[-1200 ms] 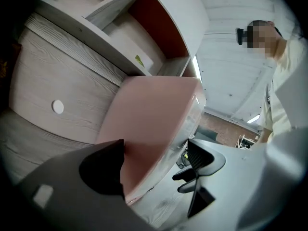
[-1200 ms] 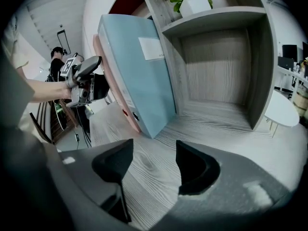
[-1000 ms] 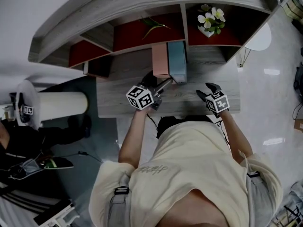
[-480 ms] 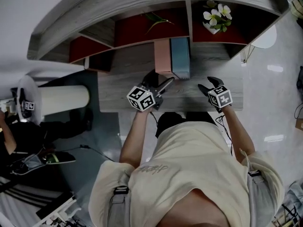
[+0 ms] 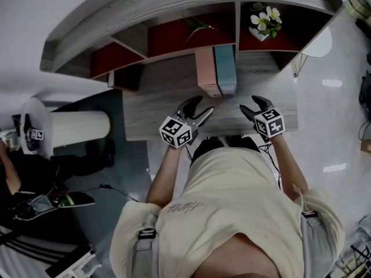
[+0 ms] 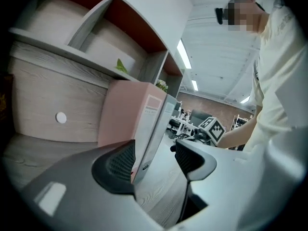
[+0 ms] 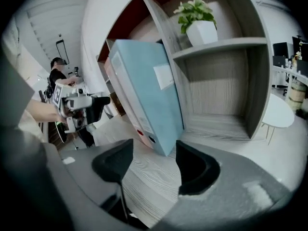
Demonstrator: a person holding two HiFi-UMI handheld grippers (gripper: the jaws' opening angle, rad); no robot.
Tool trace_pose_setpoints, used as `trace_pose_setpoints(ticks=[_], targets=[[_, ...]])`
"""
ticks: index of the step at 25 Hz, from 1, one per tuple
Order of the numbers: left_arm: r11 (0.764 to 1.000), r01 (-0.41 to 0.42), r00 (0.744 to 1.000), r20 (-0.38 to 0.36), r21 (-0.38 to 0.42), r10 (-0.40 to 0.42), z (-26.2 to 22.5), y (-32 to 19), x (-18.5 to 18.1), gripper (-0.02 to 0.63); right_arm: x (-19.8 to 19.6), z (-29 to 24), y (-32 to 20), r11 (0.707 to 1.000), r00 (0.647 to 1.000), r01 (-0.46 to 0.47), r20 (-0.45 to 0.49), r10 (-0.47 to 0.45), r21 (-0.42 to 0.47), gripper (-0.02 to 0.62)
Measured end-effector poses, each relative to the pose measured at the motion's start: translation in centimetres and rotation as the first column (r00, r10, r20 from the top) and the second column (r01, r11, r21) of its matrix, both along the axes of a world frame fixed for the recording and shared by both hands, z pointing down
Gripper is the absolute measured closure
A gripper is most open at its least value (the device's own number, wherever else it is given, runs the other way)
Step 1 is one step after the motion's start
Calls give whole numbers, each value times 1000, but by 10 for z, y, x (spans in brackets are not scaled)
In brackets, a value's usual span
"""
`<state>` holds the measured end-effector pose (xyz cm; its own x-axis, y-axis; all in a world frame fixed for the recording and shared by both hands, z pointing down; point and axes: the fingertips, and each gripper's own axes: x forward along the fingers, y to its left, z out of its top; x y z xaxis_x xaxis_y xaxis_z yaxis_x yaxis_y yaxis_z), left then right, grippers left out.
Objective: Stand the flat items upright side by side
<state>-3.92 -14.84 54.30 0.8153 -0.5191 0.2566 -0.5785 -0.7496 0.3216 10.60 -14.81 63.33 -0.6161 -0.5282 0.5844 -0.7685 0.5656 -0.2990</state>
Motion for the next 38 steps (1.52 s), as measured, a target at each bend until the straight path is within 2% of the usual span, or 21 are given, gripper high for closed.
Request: trace_pose_setpoints(ticks=[3, 7, 9, 10, 11, 12, 14, 17, 19, 23, 24, 30, 34, 38], targets=[[999, -29, 1000, -1, 44, 29, -16, 7, 0, 332, -8, -33, 4, 997, 1000, 24, -12, -23, 68, 318], [995, -20, 997, 70, 95, 14, -30, 4, -3, 457, -17, -80, 3, 982, 997, 63, -53, -54, 179, 318], [995, -1, 993, 117, 103, -11, -34, 2, -8, 487, -23, -105, 3, 971, 997, 71, -41, -64, 230, 318], [994, 13, 991, 133, 110, -28, -37, 1, -10, 519, -26, -118, 3, 965, 997, 72, -32, -66, 253, 321], [993, 28, 989, 142, 118, -45, -42, 0, -12, 583, -27, -129, 2, 959, 998, 70, -29, -64, 275, 330], [992, 43, 988, 145, 122, -61, -47, -3, -14, 594, -28, -140, 0, 952, 998, 65, -30, -58, 298, 331], [989, 74, 987, 132, 127, -90, -60, -9, -17, 594, -28, -161, -4, 937, 999, 48, -34, -38, 346, 332], [982, 130, 988, 69, 137, -140, -87, -22, -26, 594, -30, -192, -12, 907, 1000, 9, -11, -4, 421, 370], [976, 158, 984, 55, 150, -168, -104, -28, -31, 594, -27, -209, -18, 889, 999, -41, 12, 40, 456, 392], [960, 178, 972, 115, 218, -206, -133, -37, -35, 594, -21, -236, -27, 860, 992, -123, 67, 103, 494, 570], [955, 183, 970, 114, 234, -214, -140, -39, -36, 594, -22, -242, -29, 854, 992, -129, 75, 106, 504, 594], [935, 222, 966, 66, 276, -249, -181, -49, -41, 594, -30, -275, -35, 820, 992, -115, 105, 68, 561, 594], [914, 264, 953, 60, 306, -296, -199, -53, -47, 594, -47, -286, -33, 788, 1000, -21, 18, 12, 615, 594], [893, 316, 941, 16, 319, -339, -214, -52, -58, 594, -56, -304, -33, 763, 1000, -20, 17, 12, 646, 594]])
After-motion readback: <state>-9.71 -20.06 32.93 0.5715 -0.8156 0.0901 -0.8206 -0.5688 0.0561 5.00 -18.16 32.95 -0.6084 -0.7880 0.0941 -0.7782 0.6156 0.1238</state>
